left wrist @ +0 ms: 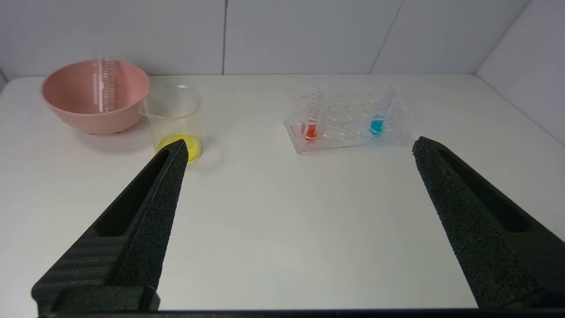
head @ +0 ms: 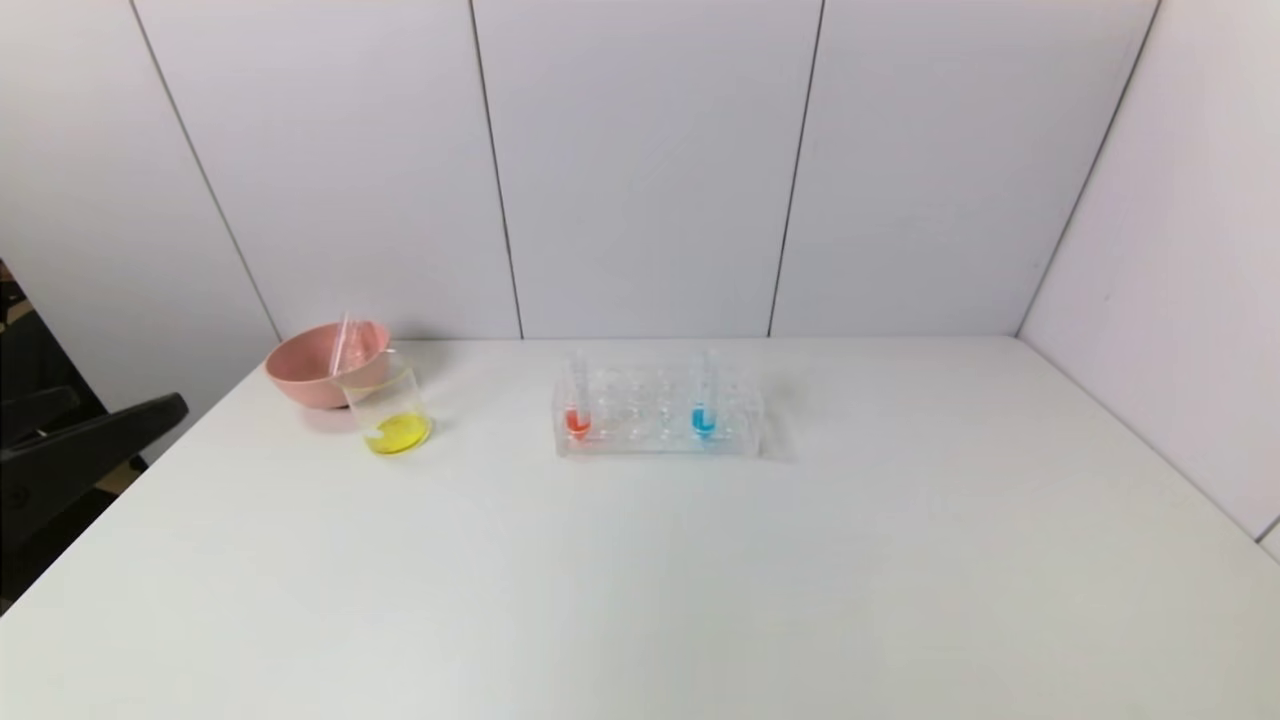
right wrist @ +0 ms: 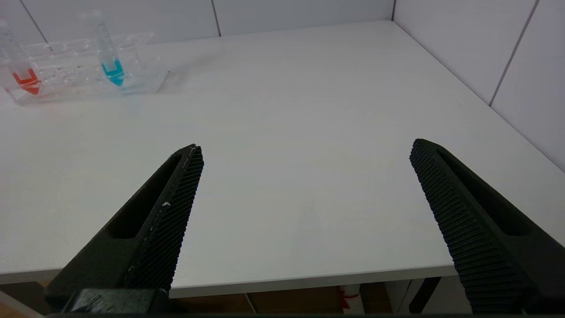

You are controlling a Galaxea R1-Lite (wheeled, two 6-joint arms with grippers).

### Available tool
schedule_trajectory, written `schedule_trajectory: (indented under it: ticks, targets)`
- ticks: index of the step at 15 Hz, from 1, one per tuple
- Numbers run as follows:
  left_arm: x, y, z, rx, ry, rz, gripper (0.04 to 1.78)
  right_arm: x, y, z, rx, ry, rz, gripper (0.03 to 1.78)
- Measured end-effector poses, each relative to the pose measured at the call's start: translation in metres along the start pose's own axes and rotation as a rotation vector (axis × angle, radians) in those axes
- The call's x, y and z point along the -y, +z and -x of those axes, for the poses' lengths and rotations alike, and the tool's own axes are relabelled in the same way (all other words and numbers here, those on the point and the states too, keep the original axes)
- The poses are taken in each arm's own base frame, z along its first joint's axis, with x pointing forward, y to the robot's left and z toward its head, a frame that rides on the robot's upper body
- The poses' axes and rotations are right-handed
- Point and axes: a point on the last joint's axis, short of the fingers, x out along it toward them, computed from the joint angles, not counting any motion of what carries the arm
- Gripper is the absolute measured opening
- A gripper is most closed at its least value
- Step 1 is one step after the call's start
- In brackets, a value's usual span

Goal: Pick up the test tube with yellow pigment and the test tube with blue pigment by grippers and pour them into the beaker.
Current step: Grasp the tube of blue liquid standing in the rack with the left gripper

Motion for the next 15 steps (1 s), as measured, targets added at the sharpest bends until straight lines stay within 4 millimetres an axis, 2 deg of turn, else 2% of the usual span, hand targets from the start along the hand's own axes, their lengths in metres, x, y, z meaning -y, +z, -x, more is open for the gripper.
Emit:
schedule_trajectory:
  ticks: [4, 8, 15]
  targets:
    - [0.008, -0.008, -0.005, -0.069, -0.217, 0.052, 1.78, 0.0, 0.0, 0.0, 0.0, 0.0, 0.0, 1.71]
    - [0.01, -0.01, -0.018, -0.145, -0.372, 0.071, 1.77, 0.0, 0.0, 0.0, 0.0, 0.0, 0.0, 1.71]
    - [0.013, -0.014, -0.078, -0.19, -0.47, 0.069, 1.78, 0.0, 0.0, 0.0, 0.0, 0.0, 0.0, 1.71]
